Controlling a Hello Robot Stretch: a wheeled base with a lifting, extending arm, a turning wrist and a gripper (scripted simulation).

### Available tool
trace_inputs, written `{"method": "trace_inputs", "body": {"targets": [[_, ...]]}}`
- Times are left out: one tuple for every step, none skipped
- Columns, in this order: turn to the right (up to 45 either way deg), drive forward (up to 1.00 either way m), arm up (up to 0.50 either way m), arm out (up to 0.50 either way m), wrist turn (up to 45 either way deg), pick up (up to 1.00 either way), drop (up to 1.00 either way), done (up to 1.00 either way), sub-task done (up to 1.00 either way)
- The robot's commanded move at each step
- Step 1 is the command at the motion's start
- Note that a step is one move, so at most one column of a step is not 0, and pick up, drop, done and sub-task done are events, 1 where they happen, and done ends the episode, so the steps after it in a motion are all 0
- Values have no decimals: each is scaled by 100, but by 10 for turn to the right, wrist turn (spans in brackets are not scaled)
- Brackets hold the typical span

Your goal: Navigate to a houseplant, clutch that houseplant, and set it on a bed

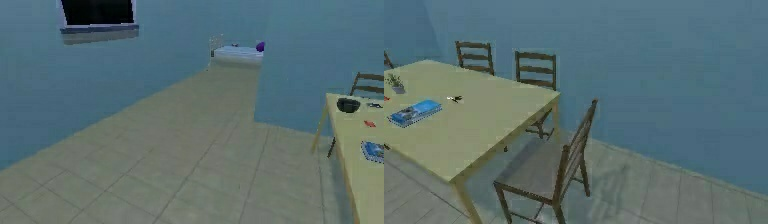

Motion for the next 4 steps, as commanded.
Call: {"method": "trace_inputs", "body": {"targets": [[0, 50, 0, 0, 0, 0, 0, 0, 0], [240, 0, 0, 0, 0, 0, 0, 0, 0], [0, 65, 0, 0, 0, 0, 0, 0, 0], [-300, 0, 0, 0, 0, 0, 0, 0, 0]]}}
